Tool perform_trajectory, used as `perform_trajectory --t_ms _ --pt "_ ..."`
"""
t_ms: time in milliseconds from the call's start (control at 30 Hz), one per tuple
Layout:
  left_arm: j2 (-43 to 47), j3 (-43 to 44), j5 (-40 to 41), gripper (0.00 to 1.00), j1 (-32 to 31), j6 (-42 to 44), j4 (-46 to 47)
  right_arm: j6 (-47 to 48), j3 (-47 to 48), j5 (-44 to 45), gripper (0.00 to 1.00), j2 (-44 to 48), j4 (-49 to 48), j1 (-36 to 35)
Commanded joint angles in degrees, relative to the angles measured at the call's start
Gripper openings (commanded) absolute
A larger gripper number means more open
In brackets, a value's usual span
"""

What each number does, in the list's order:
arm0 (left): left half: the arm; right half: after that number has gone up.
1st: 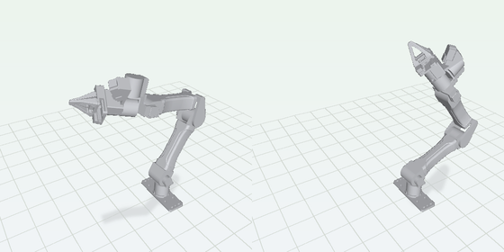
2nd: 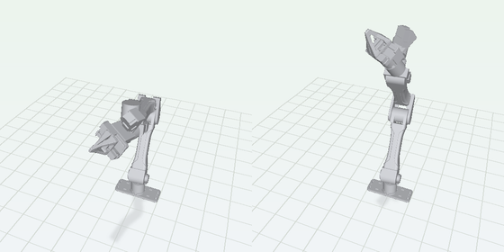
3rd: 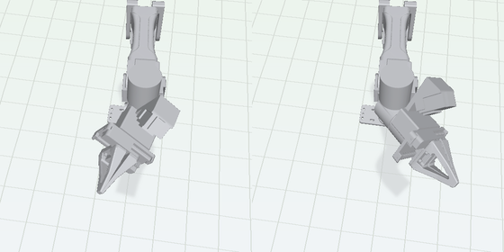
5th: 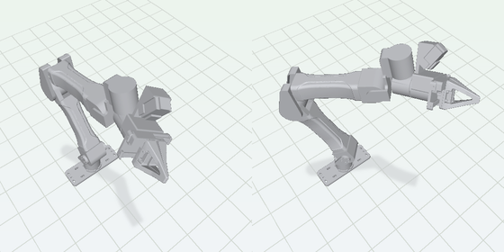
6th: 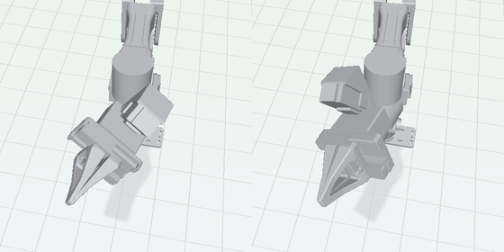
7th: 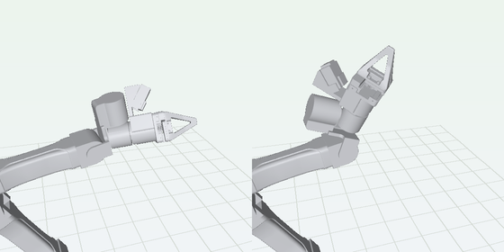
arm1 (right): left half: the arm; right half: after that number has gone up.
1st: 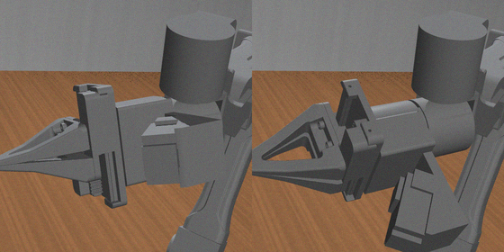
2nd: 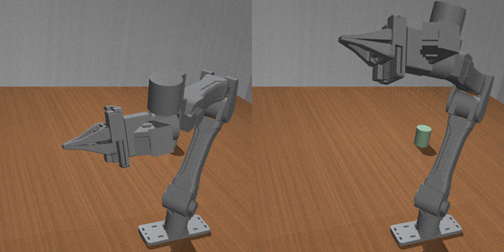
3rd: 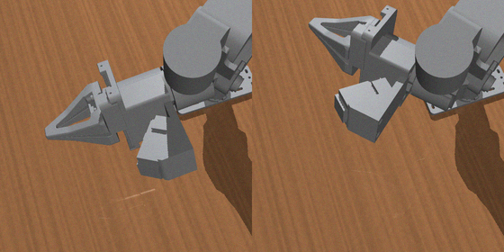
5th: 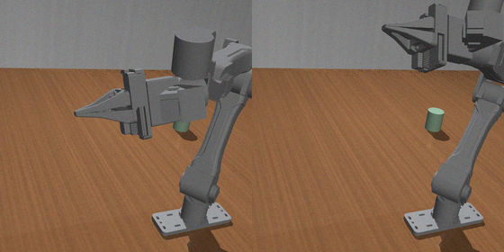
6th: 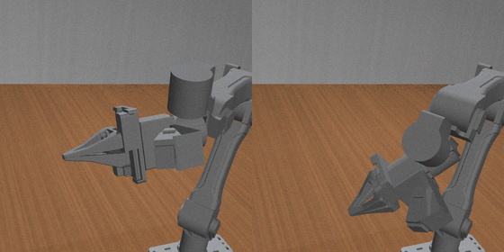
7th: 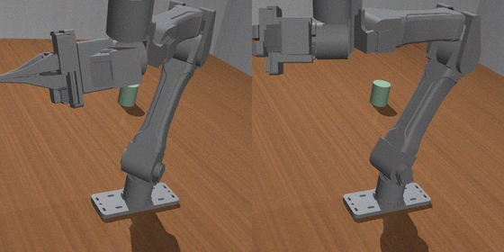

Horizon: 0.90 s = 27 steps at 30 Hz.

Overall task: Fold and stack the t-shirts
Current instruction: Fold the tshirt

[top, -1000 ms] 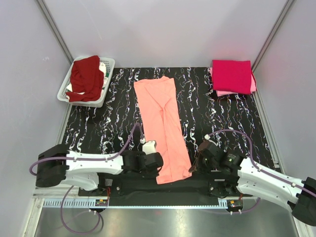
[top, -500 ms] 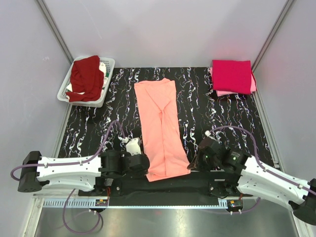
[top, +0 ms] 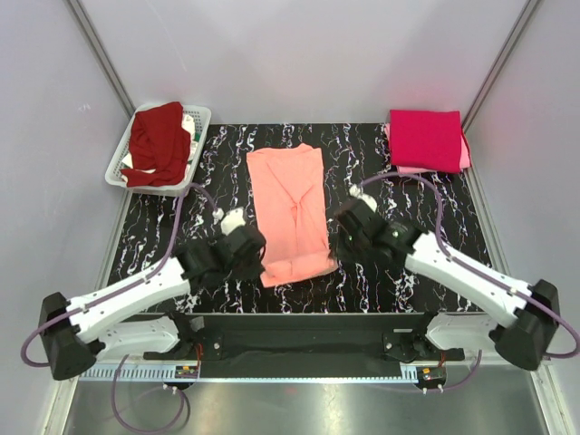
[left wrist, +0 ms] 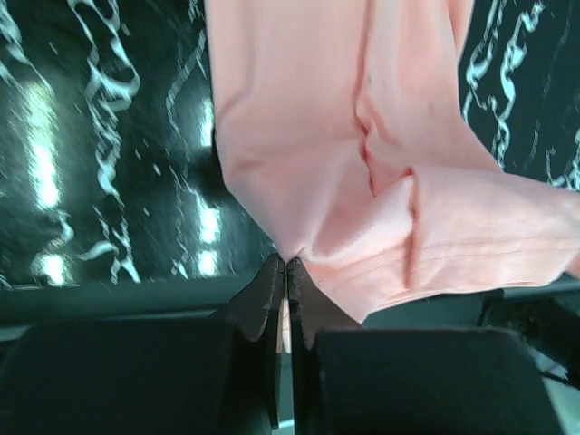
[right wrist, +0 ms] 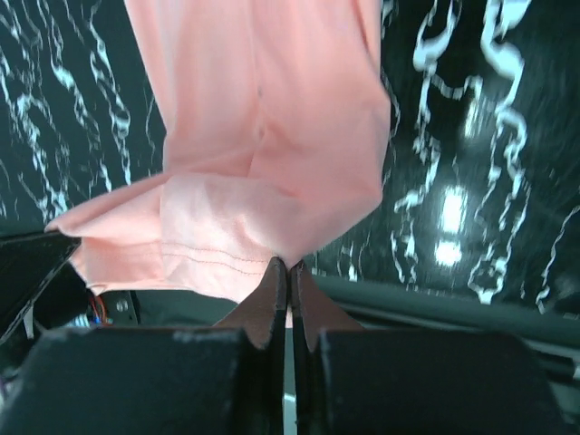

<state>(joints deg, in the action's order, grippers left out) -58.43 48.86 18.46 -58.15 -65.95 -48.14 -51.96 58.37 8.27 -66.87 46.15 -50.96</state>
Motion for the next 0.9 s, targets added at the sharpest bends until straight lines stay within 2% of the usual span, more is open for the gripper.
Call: perform_trajectory --t_ms 0,233,433,667,867 --pt "-4.04 6.15 -3.25 0.05 5.84 12.23 3.67 8.45 7.01 2.45 0.00 -5.54 -0.27 6.11" --pt "-16.95 14.84 -10.89 0.06 18.40 22.62 7.00 18.29 19.57 -1.67 0.00 -19.06 -1.94 14.65" --pt "-24.69 20.03 -14.06 0.05 25.61 28.07 8.59 23.48 25.29 -7.48 0.00 -27.33 -5.45 19.31" --pt "-35.33 27.68 -19.32 0.06 31.69 34.30 7.71 26.12 32.33 -10.99 0.00 -36.21 -5.46 22.04" --pt "-42.37 31.29 -21.79 0.06 34.59 35.54 8.15 27.36 36.99 -12.67 0.00 -43.95 -5.37 23.71"
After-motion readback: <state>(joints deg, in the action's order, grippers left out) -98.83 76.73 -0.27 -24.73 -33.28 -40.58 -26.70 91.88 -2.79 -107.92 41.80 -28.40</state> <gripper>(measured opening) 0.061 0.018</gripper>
